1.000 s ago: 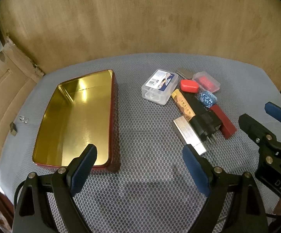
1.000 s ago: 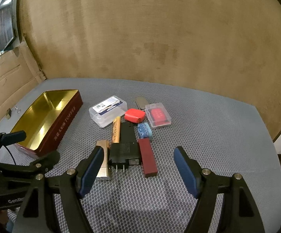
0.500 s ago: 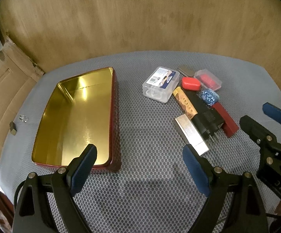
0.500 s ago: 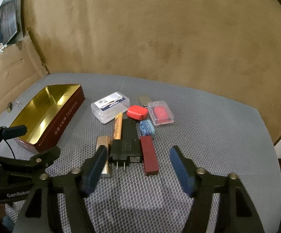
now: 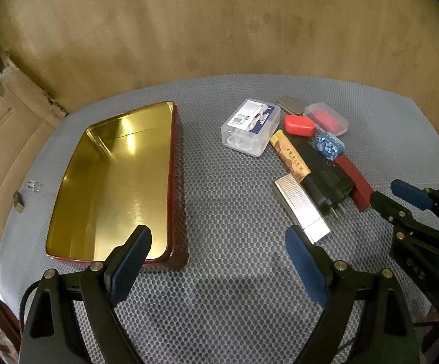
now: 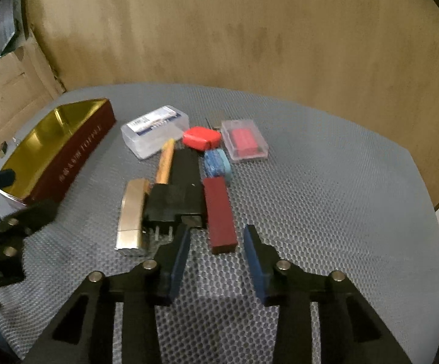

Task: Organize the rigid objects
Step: 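Grasp the silver metal case with the left gripper while the right gripper grasps the red block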

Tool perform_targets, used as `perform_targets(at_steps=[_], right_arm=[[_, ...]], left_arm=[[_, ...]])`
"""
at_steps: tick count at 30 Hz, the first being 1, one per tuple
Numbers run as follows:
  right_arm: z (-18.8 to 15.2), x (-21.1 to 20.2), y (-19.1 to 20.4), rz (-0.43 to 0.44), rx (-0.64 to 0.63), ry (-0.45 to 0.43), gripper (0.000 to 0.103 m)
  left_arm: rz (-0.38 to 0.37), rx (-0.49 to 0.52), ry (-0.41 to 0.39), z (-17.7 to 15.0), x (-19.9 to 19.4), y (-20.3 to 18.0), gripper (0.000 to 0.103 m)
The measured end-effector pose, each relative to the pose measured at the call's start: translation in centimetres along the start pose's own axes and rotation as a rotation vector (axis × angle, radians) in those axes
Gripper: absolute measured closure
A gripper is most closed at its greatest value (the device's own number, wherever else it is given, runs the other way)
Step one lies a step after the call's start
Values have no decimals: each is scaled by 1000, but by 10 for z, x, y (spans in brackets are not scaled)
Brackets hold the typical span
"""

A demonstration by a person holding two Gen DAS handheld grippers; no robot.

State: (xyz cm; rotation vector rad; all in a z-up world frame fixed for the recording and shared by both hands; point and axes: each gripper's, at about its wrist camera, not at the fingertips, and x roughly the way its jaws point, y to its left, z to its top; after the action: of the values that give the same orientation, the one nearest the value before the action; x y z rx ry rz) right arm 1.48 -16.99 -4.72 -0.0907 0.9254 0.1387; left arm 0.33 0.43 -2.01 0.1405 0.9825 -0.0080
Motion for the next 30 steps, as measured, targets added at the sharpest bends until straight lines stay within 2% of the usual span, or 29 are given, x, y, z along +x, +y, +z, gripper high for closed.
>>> perform_targets(at_steps=[6, 13, 16, 18, 23, 27, 30], right_arm=[[-4, 25, -10, 25, 7, 60, 67], [-1, 46, -12, 51, 9, 85, 67], [1, 51, -7, 45, -21, 75, 70], [2, 52, -8, 20, -37, 56, 81], [3, 55, -28, -51, 9, 33, 81], [-4, 56, -46, 2, 68, 11, 81], [-9, 54, -46, -7, 56, -9, 81]], left_arm=[[-1, 12, 13, 0, 5, -3, 15], [-1, 19, 19, 3, 11, -7, 15], [-18, 20, 37, 3, 16, -11, 15], [-20, 25, 45, 5, 19, -15, 15], [-44, 18, 66, 9, 29, -26, 15], [-26, 7, 90, 12, 43, -36, 15], [-28, -6, 117, 14, 54, -42, 17]])
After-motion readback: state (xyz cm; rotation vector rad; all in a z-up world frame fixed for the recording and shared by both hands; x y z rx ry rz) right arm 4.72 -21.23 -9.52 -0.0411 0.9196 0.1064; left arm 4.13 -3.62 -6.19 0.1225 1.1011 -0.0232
